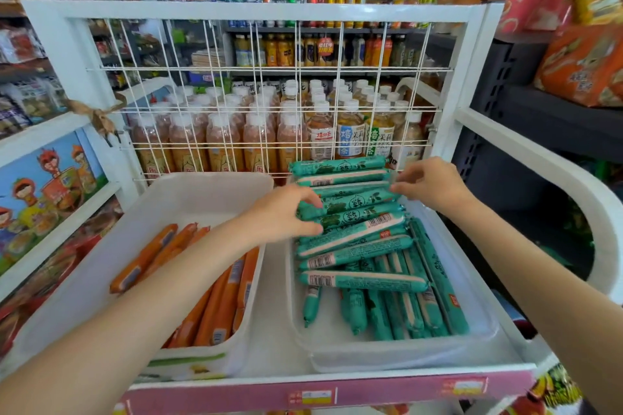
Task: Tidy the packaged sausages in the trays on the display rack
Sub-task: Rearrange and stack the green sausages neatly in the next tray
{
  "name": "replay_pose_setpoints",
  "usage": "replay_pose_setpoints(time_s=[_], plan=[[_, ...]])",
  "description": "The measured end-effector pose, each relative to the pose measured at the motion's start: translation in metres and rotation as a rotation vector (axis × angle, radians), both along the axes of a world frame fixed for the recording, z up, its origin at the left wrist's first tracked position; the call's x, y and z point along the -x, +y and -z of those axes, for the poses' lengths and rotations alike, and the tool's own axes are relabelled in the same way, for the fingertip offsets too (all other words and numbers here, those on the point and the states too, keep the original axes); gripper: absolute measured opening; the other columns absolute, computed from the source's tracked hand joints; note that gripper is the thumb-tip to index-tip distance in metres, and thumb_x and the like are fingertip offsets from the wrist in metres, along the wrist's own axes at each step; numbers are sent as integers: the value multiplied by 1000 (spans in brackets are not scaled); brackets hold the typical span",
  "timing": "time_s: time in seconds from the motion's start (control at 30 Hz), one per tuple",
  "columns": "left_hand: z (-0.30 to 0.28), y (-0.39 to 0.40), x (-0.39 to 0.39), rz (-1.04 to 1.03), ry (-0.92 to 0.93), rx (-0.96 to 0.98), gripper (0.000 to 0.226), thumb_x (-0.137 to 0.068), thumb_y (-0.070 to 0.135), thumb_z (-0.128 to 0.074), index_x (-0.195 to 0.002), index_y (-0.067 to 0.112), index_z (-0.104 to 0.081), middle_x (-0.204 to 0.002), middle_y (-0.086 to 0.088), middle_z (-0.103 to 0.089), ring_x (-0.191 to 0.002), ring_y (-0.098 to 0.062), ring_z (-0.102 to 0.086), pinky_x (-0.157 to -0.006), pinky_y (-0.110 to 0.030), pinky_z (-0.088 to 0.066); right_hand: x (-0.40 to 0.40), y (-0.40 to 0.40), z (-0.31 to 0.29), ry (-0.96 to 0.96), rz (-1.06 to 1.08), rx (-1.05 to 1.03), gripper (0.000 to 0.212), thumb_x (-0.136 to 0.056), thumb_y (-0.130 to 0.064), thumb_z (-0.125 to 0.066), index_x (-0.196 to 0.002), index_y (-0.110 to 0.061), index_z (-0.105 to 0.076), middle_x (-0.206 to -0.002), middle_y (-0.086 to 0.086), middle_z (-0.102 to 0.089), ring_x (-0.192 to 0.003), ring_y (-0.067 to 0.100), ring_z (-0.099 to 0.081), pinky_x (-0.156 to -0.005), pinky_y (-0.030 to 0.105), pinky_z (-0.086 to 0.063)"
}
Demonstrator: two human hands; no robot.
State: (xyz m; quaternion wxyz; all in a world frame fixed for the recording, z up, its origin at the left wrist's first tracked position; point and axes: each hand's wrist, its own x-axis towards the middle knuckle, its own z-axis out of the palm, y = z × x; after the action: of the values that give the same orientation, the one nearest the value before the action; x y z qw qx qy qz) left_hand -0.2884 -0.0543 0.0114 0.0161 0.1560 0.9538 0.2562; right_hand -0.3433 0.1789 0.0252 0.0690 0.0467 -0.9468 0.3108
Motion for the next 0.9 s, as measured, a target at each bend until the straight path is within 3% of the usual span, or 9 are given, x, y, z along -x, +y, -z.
replay_pose_setpoints(time_s=[0.1, 0.2, 0.3, 0.37, 0.5, 0.57, 0.73, 0.83, 0.9], plan=[[8, 14, 0, 176, -41, 352, 51, -78, 42, -66, -122, 23, -50, -138, -1, -38, -128, -19, -34, -107, -34, -28, -19, -6, -11, 206, -198, -247, 23, -85, -18, -65, -106, -9, -67, -101, 3, -66, -89, 12, -59, -88, 27, -47], [6, 26, 4, 150, -77, 551, 50, -75, 49, -67, -116, 26, -53, -135, -2, -37, -124, -23, -36, -105, -38, -29, -52, -22, -19, 114, -659, -212, 12, -83, -13, -66, -93, -13, -73, -89, -3, -71, -73, 0, -61, -79, 15, -50], [8, 37, 3, 137, -56, 721, 55, -70, 54, -68, -112, 23, -52, -127, -5, -36, -122, -27, -32, -108, -44, -23, -72, -40, 2, 77, -889, -418, 13, -85, -12, -62, -89, -13, -74, -87, 2, -73, -71, 1, -60, -71, 12, -48], [12, 40, -3, 122, -4, 725, 57, -69, 53, -69, -110, 19, -48, -124, -7, -34, -120, -27, -30, -107, -46, -21, -75, -47, 17, 145, -942, -603, 17, -87, -16, -57, -90, -14, -73, -91, 5, -69, -80, 17, -60, -75, 31, -49], [26, 37, -11, 105, 61, 739, 71, -68, 48, -72, -122, 18, -38, -130, -9, -28, -126, -29, -26, -110, -51, -12, -79, -43, 23, 112, -1020, -665, 23, -84, -25, -63, -105, -18, -69, -110, 2, -55, -105, 16, -41, -83, 22, -34], [29, 34, -8, 100, 126, 697, 59, -73, 42, -69, -119, 19, -39, -129, -7, -29, -123, -28, -29, -107, -47, -17, -82, -43, 30, 163, -1066, -704, 26, -81, -28, -66, -104, -15, -69, -112, 0, -55, -110, 17, -35, -92, 24, -30], [15, 14, 15, 152, 55, 528, 30, -74, 49, -67, -89, 26, -54, -113, 3, -42, -105, -18, -44, -90, -35, -31, -84, -56, 43, 143, -1099, -746, 38, -84, -15, -60, -122, -8, -58, -128, 6, -53, -120, 22, -41, -102, 33, -33], [13, 5, 24, 134, 44, 534, 30, -76, 49, -66, -91, 24, -61, -96, 6, -43, -90, -15, -48, -72, -29, -33, -80, -66, 59, 139, -1112, -808, 44, -87, -7, -53, -131, -6, -48, -136, 7, -49, -122, 25, -47, -99, 41, -40], [15, 6, 26, 124, 58, 556, 29, -77, 46, -67, -93, 23, -60, -92, 5, -38, -85, -15, -42, -72, -29, -30, -78, -72, 67, 144, -1125, -841, 38, -85, -4, -53, -123, -4, -53, -127, 9, -53, -113, 29, -53, -92, 44, -44]])
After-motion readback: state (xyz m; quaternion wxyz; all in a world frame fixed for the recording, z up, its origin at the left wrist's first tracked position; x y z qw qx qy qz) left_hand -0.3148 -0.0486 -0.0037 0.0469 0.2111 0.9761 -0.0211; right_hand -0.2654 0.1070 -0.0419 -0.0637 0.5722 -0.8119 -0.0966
